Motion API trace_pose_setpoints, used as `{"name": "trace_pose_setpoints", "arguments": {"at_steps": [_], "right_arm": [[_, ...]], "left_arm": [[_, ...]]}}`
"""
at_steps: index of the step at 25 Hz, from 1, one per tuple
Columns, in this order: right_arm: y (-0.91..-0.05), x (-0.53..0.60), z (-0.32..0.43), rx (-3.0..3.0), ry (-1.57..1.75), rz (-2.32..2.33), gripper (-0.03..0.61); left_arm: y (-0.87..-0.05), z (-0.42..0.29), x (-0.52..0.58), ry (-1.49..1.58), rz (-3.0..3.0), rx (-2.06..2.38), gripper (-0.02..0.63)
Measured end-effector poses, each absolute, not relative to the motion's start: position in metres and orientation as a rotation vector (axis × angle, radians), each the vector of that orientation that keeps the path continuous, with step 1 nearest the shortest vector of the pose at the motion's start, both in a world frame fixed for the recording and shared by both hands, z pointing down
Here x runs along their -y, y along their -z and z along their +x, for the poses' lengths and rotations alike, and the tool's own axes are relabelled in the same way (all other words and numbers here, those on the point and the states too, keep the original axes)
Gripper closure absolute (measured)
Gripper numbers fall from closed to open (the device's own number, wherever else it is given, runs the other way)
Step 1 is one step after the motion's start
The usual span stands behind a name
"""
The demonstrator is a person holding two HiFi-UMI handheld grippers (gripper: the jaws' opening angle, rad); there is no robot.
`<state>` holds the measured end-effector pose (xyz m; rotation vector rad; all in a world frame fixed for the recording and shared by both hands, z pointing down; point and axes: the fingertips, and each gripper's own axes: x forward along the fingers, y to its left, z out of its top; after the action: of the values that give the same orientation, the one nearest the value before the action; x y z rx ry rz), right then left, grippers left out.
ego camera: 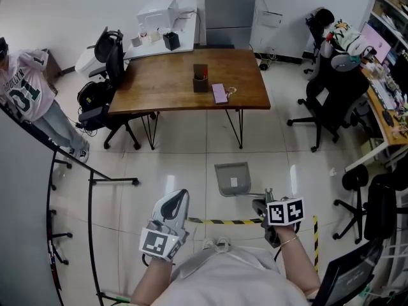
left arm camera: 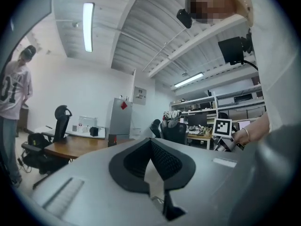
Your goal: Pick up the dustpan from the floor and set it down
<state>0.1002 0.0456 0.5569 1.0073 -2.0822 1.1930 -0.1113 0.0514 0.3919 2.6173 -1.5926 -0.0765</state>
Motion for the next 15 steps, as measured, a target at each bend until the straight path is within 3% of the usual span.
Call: {"name": "trace_pose_setpoints", "arguments": {"at_steps": [15], "right_arm": [[-0.564,-0.048,0.107,2.094,-1.198,0.972,0.574]], "left_arm": [[-0.378,-0.097,-0.055,0.129,2.644,1.635,0.598]]}}
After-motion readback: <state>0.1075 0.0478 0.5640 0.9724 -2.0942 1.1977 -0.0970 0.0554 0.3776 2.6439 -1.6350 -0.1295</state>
